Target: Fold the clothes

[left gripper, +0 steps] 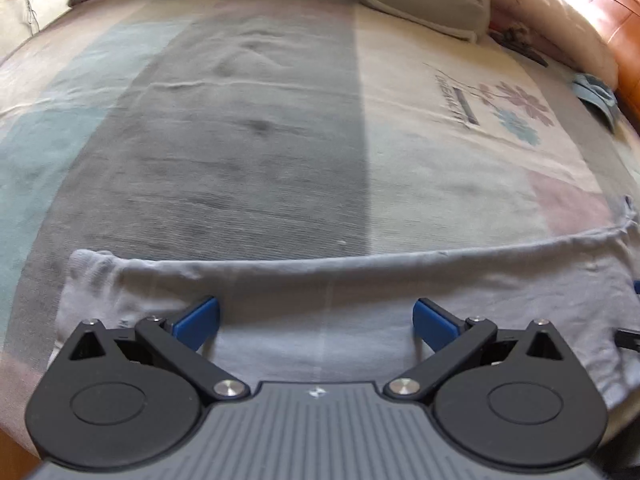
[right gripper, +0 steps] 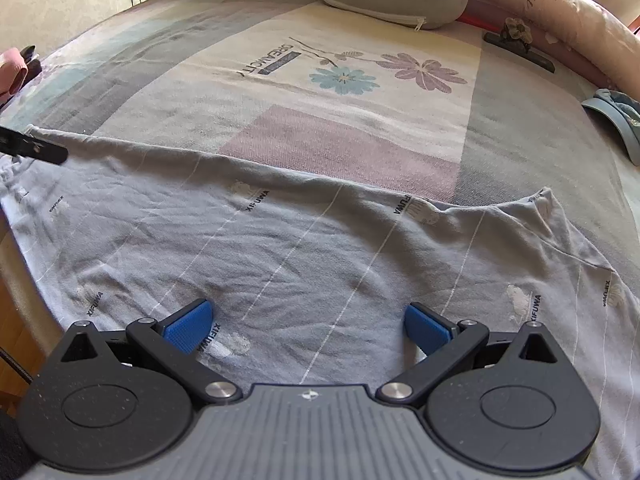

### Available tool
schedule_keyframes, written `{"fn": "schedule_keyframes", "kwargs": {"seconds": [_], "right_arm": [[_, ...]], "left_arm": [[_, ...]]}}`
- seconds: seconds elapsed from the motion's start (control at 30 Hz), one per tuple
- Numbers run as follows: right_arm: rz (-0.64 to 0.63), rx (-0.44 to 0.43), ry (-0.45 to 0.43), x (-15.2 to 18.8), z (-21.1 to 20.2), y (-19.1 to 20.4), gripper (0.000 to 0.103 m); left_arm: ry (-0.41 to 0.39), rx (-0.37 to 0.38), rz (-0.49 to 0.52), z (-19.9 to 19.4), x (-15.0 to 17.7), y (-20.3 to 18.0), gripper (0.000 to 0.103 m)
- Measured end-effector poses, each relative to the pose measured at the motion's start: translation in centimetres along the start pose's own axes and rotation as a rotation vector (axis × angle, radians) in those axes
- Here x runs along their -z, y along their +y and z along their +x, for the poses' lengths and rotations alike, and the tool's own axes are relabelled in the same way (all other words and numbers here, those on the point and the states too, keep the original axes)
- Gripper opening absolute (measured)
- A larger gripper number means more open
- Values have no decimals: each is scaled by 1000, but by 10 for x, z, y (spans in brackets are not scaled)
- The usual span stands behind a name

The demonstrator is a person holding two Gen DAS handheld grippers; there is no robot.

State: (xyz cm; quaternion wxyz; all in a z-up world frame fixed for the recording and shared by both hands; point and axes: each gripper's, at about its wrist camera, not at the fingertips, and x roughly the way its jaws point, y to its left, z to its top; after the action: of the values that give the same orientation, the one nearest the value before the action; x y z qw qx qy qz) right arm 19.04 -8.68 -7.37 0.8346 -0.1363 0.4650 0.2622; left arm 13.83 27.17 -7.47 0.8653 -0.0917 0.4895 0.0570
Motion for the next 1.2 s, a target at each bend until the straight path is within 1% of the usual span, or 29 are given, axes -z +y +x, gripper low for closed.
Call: {"fn": "schedule_keyframes", "kwargs": {"seconds": [0.03, 0.1, 0.17, 0.23, 0.3, 0.37, 0.43, 0.47, 0.5, 0.53, 0.6, 0.7, 0.8, 0.9, 0.97, 1.03, 1.1, 1.13, 1.2], "right_arm": [[1, 9, 2, 0, -2, -1, 103], [2, 56, -16, 3, -8, -3, 103], [3, 96, -31, 6, -13, -7, 103], [14, 116, -40, 9, -17, -12, 103], [37, 111, -41, 11, -17, -17, 103], [60, 113, -27, 14, -13, -21, 103], [57, 90, -43, 11, -13, -21, 103], [54, 77, -53, 9, -14, -21, 103], [51, 64, -62, 7, -15, -21, 103], [48, 52, -72, 5, -15, -21, 103], [43, 26, -91, 1, -17, -21, 103], [34, -13, -120, -5, -19, -20, 103], [25, -51, -149, -11, -21, -20, 103], [8, -96, -175, -20, -19, -17, 103], [-1, -146, -172, -31, -6, -11, 103], [14, -194, -133, -39, 13, -9, 103], [23, -189, -131, -43, 29, -8, 103], [15, -176, -154, -45, 32, -7, 103], [8, -167, -173, -48, 34, -5, 103]], "left_arm": [[-3, 0, 4, -2, -1, -1, 102], [-15, 14, 32, -9, -6, -9, 102], [-27, 74, 75, -16, -11, -26, 102], [-19, 178, 97, -18, -15, -48, 102], [9, 305, 118, -15, -15, -74, 102], [31, 412, 155, -9, -13, -101, 102], [50, 474, 194, -2, -10, -123, 102], [57, 481, 206, 3, -9, -132, 102], [63, 485, 216, 8, -9, -138, 102], [62, 473, 218, 13, -9, -142, 102], [48, 423, 214, 18, -10, -145, 102], [21, 403, 200, 10, -15, -140, 102], [-12, 354, 188, 0, -16, -127, 102], [-42, 274, 165, -7, -14, -110, 102], [-50, 216, 127, -7, -9, -98, 102], [-30, 190, 77, -3, -4, -86, 102], [-13, 183, 53, 1, 3, -77, 102], [-15, 177, 54, 2, 6, -75, 102], [-30, 172, 63, 2, 9, -75, 102]]}}
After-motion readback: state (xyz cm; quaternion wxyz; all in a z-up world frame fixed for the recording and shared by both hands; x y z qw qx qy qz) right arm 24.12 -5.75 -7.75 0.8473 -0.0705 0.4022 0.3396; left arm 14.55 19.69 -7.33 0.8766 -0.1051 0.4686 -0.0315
